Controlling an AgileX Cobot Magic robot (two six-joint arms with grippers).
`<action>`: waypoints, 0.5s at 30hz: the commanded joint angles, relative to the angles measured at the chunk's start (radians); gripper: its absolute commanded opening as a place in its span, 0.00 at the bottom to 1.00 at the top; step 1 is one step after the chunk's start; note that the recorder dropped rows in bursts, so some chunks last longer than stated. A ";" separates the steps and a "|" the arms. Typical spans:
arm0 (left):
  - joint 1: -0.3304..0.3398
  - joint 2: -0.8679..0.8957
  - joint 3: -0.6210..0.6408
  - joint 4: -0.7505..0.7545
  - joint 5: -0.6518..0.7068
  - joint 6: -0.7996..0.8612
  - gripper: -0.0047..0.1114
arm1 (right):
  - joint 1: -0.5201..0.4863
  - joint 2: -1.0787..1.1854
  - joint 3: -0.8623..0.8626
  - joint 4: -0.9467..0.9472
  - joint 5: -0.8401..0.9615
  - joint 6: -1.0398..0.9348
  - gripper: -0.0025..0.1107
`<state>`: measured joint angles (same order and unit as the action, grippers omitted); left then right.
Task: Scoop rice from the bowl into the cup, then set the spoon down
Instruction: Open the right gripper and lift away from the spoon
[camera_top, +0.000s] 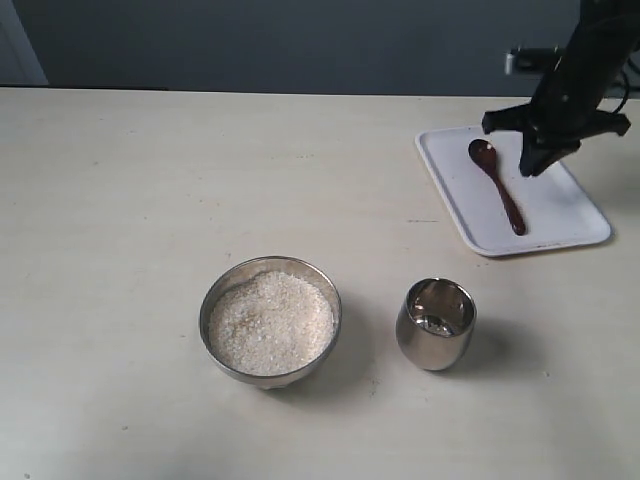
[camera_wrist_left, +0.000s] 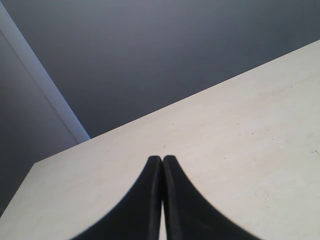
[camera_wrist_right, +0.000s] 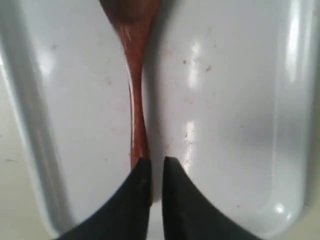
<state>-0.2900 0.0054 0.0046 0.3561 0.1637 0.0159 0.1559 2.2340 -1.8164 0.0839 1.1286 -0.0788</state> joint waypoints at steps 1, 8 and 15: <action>-0.001 -0.005 -0.005 0.000 -0.005 -0.008 0.04 | -0.006 -0.174 -0.002 0.043 -0.028 0.006 0.02; -0.001 -0.005 -0.005 0.000 -0.005 -0.008 0.04 | 0.060 -0.645 0.297 0.105 -0.301 -0.001 0.01; -0.001 -0.005 -0.005 0.000 -0.005 -0.008 0.04 | 0.094 -1.309 0.964 0.027 -0.572 0.036 0.01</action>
<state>-0.2900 0.0054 0.0046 0.3561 0.1637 0.0159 0.2490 1.0517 -0.9495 0.1711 0.5827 -0.0448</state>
